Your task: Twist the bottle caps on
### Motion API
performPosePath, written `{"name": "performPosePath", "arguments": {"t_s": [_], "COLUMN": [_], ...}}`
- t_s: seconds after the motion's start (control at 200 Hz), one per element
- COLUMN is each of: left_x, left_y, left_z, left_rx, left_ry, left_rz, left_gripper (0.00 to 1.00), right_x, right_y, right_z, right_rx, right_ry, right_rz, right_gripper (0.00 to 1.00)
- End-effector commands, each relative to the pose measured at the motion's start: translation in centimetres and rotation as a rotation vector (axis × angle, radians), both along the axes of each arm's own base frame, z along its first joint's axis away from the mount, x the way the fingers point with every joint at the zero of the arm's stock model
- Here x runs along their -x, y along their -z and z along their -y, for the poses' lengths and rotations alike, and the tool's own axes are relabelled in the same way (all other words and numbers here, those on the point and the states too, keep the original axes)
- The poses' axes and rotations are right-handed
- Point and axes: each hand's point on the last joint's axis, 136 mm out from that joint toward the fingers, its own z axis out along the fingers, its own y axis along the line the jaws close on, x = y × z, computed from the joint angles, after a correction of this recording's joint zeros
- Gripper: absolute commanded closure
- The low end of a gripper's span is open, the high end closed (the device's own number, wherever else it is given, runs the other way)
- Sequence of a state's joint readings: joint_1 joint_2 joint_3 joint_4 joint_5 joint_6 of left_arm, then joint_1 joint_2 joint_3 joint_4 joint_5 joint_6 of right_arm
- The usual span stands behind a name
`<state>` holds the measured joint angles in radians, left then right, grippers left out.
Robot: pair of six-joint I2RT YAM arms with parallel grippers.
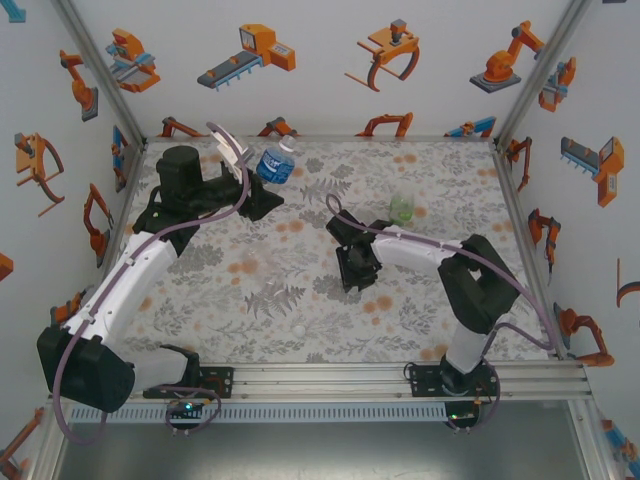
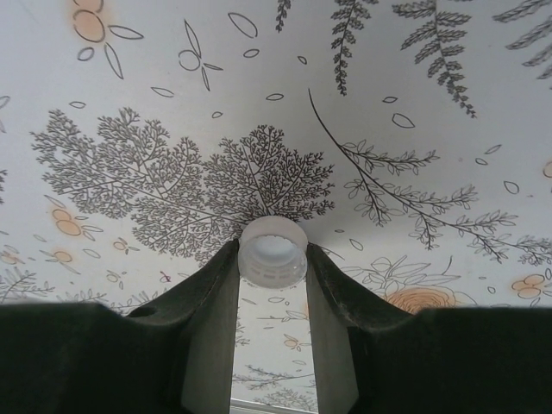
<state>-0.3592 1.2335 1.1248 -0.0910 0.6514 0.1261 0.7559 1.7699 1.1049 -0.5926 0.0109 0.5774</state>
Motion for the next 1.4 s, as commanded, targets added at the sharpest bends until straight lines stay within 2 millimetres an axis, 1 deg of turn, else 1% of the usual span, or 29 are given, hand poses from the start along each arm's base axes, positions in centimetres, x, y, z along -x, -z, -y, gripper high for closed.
{"name": "performPosePath", "arguments": {"t_s": [0.0,0.13,0.275,0.411,0.466,0.606,0.746,1.056,1.397], "left_x": [0.4,0.3,0.4,0.3,0.3,0.4,0.4,0.4,0.3], "left_y": [-0.4,-0.4,-0.4,-0.4,-0.3,-0.4,-0.4,-0.4,-0.4], "left_z": [-0.1,-0.1,0.0,-0.1,-0.1,0.0,-0.1,-0.1,-0.2], "left_rx": [-0.001,-0.001,-0.001,0.000,-0.001,0.000,-0.001,-0.001,-0.001], "left_ry": [0.017,0.018,0.019,0.017,0.017,0.018,0.018,0.016,0.013], "left_rz": [0.020,0.017,0.017,0.016,0.015,0.016,0.018,0.018,0.020], "left_gripper": [1.00,1.00,1.00,1.00,1.00,1.00,1.00,1.00,1.00], "right_x": [0.0,-0.3,-0.4,-0.2,-0.1,0.1,0.1,0.2,0.3], "right_y": [-0.4,-1.6,-3.3,-3.8,-3.7,-2.6,-1.9,-1.0,-0.5], "right_z": [-0.1,-0.1,-0.2,-0.5,-0.6,-0.6,-0.7,-0.4,-0.1], "right_rx": [0.004,-0.004,-0.029,-0.058,-0.067,-0.055,-0.053,-0.034,-0.015], "right_ry": [-0.028,-0.020,-0.011,-0.005,-0.005,-0.004,-0.004,-0.002,-0.003], "right_rz": [-0.020,0.007,0.032,0.036,0.030,0.005,-0.003,-0.013,-0.017], "right_gripper": [0.63,0.56,0.56,0.57,0.57,0.57,0.57,0.58,0.58]}}
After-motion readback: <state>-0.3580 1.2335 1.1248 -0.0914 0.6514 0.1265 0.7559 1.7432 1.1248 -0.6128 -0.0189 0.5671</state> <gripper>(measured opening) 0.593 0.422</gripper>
